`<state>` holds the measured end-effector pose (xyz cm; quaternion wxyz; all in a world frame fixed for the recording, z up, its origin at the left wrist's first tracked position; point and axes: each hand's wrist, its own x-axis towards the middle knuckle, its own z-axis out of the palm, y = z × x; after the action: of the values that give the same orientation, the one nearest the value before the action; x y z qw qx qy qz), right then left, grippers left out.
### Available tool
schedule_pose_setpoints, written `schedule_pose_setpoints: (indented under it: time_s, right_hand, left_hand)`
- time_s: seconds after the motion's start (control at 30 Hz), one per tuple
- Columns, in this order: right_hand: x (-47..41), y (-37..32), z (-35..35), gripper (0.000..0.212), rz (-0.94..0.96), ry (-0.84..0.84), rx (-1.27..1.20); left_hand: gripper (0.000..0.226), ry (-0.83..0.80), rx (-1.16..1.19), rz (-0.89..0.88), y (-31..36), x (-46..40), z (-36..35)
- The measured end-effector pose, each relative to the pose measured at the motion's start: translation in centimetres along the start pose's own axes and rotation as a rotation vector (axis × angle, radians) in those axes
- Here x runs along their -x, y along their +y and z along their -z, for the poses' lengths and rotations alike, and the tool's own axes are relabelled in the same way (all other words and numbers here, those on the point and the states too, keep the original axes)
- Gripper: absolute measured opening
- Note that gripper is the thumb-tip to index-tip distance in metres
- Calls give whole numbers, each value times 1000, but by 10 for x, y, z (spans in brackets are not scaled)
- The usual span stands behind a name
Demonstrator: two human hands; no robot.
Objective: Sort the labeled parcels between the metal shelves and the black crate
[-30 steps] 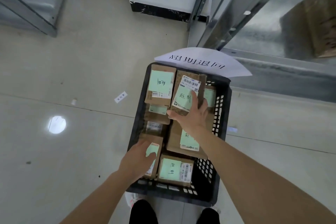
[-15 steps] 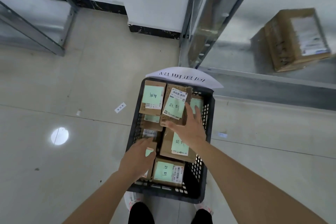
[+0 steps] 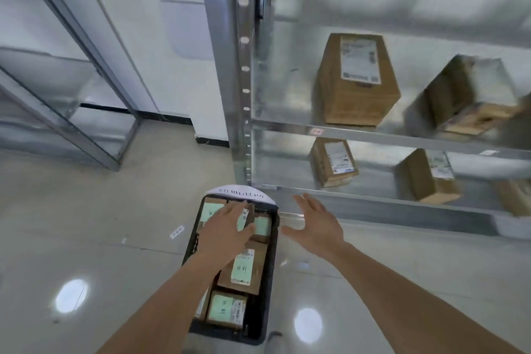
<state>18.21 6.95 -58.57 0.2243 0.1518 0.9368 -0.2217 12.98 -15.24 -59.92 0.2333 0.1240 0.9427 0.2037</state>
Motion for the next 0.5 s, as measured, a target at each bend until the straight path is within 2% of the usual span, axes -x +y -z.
schedule_pose_setpoints:
  time_s: [0.13,0.27,0.5]
  right_hand:
    - [73,12,87,92,11,83,14]
    - [147,23,156,96,15,162,33]
    - [302,43,239,96,-13,286,60]
  left_hand:
    - [60,70,-27,-119,81,48,54]
    - [67,85,-64,-200,153,96,98]
    - [67,160,-73,-381,266,214,156]
